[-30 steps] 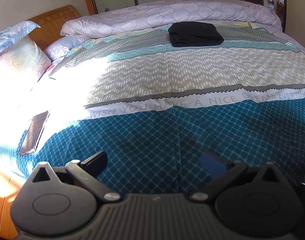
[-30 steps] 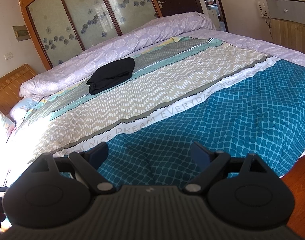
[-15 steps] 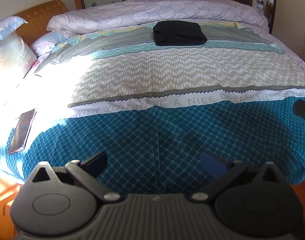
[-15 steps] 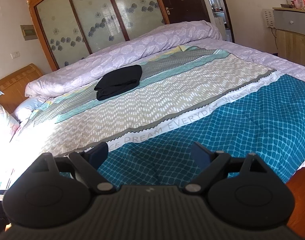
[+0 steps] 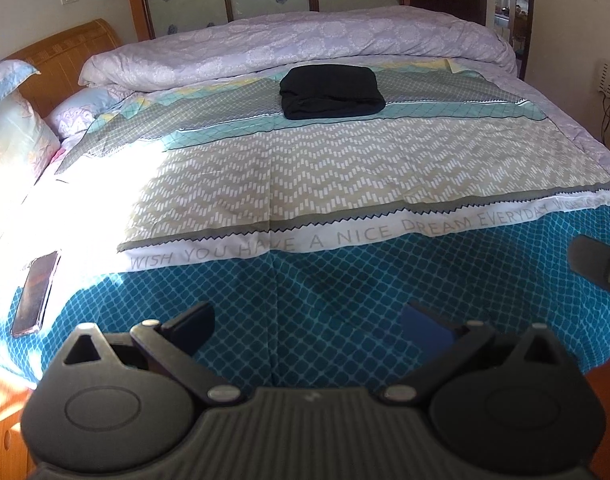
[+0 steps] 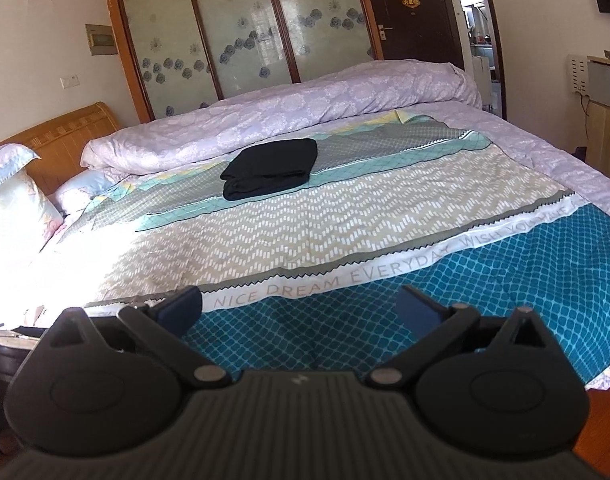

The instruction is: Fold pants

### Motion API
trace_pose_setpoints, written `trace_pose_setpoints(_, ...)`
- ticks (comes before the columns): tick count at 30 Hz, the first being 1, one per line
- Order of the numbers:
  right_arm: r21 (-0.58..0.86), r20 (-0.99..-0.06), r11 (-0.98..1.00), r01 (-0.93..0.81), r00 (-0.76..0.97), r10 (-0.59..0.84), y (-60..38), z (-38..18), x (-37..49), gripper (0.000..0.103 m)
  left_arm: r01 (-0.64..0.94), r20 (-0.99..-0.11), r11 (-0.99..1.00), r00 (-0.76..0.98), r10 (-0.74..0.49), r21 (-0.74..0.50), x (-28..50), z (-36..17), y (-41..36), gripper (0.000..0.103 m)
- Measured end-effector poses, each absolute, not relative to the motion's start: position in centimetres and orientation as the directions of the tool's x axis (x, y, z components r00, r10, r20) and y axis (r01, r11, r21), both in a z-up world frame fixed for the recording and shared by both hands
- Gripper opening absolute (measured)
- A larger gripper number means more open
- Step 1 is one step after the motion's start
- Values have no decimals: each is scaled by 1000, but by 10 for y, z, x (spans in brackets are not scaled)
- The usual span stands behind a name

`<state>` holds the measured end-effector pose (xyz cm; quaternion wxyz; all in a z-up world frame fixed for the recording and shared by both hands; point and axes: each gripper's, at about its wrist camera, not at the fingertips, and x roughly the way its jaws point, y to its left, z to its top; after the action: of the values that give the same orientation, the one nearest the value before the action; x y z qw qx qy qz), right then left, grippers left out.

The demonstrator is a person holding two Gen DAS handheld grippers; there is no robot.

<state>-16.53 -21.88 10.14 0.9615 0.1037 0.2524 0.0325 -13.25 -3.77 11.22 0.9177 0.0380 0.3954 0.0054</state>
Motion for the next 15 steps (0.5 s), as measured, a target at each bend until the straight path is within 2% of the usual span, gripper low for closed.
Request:
trace_pose_setpoints(10,215,-414,972,101,910,-3,-235,99,-174,103,44,-702,994,711,36,96,-130,123,-64,103)
trace_pose_setpoints(15,220,-392,969,112,920,-17,-237,100,-176,103,54,-704,994,709,32,99,-132,123,-70,103)
